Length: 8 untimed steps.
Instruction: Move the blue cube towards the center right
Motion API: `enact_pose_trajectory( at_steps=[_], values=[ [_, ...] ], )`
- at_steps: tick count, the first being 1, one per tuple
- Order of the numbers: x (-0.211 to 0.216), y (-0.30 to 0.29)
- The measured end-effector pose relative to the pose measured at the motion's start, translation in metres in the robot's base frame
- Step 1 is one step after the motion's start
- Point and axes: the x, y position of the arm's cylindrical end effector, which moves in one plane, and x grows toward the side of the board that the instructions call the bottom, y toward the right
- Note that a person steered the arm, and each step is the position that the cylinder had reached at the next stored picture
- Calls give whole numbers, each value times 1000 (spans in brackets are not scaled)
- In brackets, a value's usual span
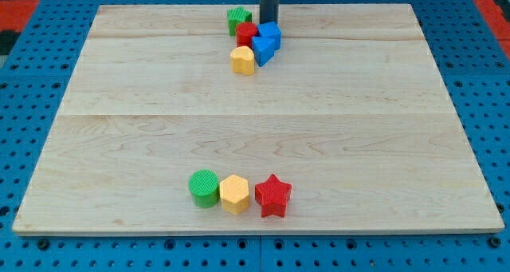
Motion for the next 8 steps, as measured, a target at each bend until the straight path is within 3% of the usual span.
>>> enact_pose_trajectory(
  at_steps=[1, 3, 5, 7, 8],
  values=[
    [17, -25],
    [40, 71],
    [17, 88],
    [49, 185],
    [58, 186]
  ],
)
